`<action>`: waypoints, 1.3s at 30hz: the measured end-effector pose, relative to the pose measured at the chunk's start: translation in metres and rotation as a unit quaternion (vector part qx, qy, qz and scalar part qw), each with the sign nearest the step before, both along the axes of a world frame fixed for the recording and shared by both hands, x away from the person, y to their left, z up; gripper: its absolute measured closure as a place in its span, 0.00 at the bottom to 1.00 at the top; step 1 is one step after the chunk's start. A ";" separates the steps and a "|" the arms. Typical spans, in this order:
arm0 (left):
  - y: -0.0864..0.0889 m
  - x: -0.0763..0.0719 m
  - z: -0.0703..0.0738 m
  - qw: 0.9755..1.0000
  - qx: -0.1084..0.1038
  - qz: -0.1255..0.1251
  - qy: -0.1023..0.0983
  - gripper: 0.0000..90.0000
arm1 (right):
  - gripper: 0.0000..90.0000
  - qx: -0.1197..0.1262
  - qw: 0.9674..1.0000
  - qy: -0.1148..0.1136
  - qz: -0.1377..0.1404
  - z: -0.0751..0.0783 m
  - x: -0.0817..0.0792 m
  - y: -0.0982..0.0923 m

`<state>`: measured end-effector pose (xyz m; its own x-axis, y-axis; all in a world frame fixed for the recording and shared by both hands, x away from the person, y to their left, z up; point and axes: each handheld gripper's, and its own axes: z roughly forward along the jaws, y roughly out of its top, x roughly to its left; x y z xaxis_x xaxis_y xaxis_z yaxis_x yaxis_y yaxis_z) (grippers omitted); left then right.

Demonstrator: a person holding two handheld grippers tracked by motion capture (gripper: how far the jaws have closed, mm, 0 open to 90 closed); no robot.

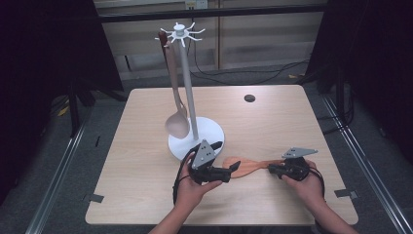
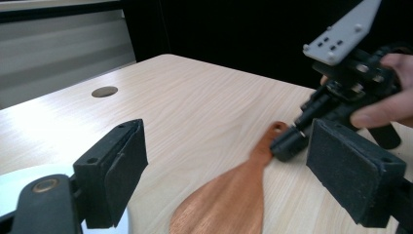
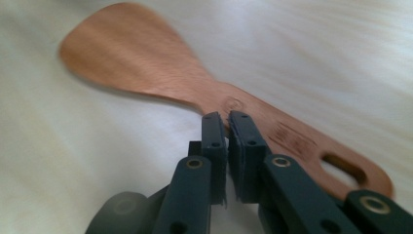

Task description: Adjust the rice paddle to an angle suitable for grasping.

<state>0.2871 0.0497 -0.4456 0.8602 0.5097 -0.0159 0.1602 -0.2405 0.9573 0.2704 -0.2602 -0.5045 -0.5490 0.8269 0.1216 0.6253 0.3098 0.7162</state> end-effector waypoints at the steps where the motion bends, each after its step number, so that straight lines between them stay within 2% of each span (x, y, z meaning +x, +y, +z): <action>1: 0.000 0.000 0.000 1.000 0.007 -0.003 -0.001 0.16 | 0.93 -0.001 1.000 -0.004 -0.011 0.000 0.004 -0.004; 4: 0.000 0.001 -0.002 1.000 0.013 -0.004 0.002 0.16 | 0.93 -0.008 0.999 -0.012 -0.046 -0.001 0.013 -0.014; 7: 0.000 0.001 -0.003 1.000 0.011 -0.002 0.006 0.16 | 0.93 -0.013 0.996 -0.023 -0.082 -0.003 0.024 -0.026; 10: 0.000 0.000 -0.003 1.000 0.012 -0.002 0.006 0.16 | 0.93 -0.018 0.994 -0.032 -0.101 -0.005 0.033 -0.033; 12: 0.000 0.000 -0.003 1.000 0.011 -0.004 0.006 0.16 | 0.91 -0.020 0.993 -0.030 -0.116 -0.005 0.040 -0.037; 16: -0.001 0.000 -0.004 1.000 0.012 -0.003 0.009 0.16 | 0.92 -0.027 0.987 -0.035 -0.153 -0.005 0.052 -0.045; 18: 0.000 0.000 -0.004 1.000 0.016 -0.003 0.008 0.16 | 0.92 -0.017 0.987 -0.032 -0.159 -0.006 0.058 -0.047; 19: 0.000 0.001 -0.005 1.000 0.016 -0.006 0.008 0.16 | 0.92 -0.022 0.986 -0.033 -0.162 -0.006 0.061 -0.046; 20: 0.000 0.001 -0.005 1.000 0.020 -0.005 0.007 0.16 | 0.93 -0.024 0.986 -0.035 -0.160 -0.006 0.065 -0.044; 22: -0.001 0.002 -0.006 1.000 0.010 -0.006 0.014 0.16 | 0.95 -0.022 0.986 -0.033 -0.159 -0.006 0.068 -0.040; 24: 0.000 0.003 -0.006 0.999 0.027 -0.005 0.016 0.16 | 0.95 -0.019 0.989 -0.033 -0.144 -0.007 0.070 -0.031; 25: -0.002 0.004 -0.008 0.999 0.029 -0.009 0.014 0.16 | 0.95 -0.013 0.990 -0.032 -0.138 -0.007 0.069 -0.027; 29: -0.007 0.009 -0.014 0.997 0.059 -0.022 0.046 0.16 | 0.94 -0.007 0.994 -0.033 -0.100 -0.007 0.066 -0.007; 30: -0.010 0.010 -0.018 0.995 0.077 -0.025 0.054 0.17 | 0.93 -0.003 0.995 -0.031 -0.094 -0.007 0.065 -0.002; 31: -0.012 0.010 -0.021 0.994 0.081 -0.033 0.059 0.17 | 0.93 -0.003 0.996 -0.033 -0.084 -0.007 0.064 0.004; 33: -0.018 0.012 -0.027 0.990 0.115 -0.040 0.069 0.18 | 0.93 0.000 0.997 -0.031 -0.064 -0.007 0.061 0.014; 35: -0.022 0.014 -0.030 0.988 0.128 -0.048 0.073 0.20 | 0.93 0.001 0.999 -0.026 -0.043 -0.006 0.058 0.026; 36: -0.023 0.016 -0.032 0.985 0.146 -0.050 0.081 0.20 | 0.93 0.001 0.999 -0.028 -0.034 -0.006 0.057 0.030; 37: -0.025 0.016 -0.034 0.984 0.149 -0.048 0.085 0.21 | 0.92 0.003 0.999 -0.025 -0.024 -0.006 0.055 0.036; 38: -0.025 0.018 -0.035 0.981 0.166 -0.050 0.090 0.22 | 0.91 0.003 1.000 -0.027 -0.016 -0.006 0.054 0.038; 39: -0.028 0.020 -0.038 0.979 0.171 -0.052 0.100 0.23 | 0.90 0.006 1.000 -0.025 -0.011 -0.006 0.052 0.041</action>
